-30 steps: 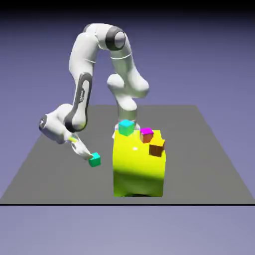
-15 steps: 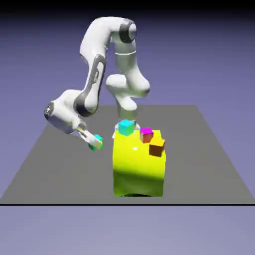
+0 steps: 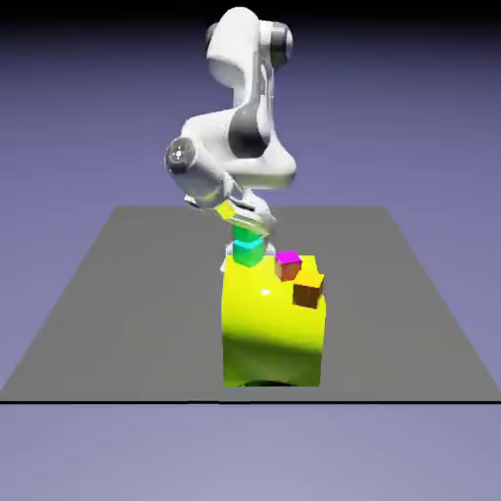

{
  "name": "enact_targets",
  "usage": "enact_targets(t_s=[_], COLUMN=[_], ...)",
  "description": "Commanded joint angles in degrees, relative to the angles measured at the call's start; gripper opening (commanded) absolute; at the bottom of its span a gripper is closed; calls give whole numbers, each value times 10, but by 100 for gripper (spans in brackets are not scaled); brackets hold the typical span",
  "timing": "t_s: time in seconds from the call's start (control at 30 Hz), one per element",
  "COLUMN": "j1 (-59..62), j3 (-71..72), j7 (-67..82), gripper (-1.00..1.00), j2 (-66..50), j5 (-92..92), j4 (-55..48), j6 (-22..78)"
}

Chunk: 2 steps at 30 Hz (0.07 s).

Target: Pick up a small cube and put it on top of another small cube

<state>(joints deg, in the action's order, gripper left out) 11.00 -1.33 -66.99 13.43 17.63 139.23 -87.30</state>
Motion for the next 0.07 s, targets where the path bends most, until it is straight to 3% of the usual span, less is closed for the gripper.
enact_targets(t_s=[0.0, 0.03], j1=[0, 2], j3=[0, -3], j7=[0, -2], gripper=[100, 100], j2=[0, -3], j5=[0, -2], j4=[0, -21], j6=[0, 18])
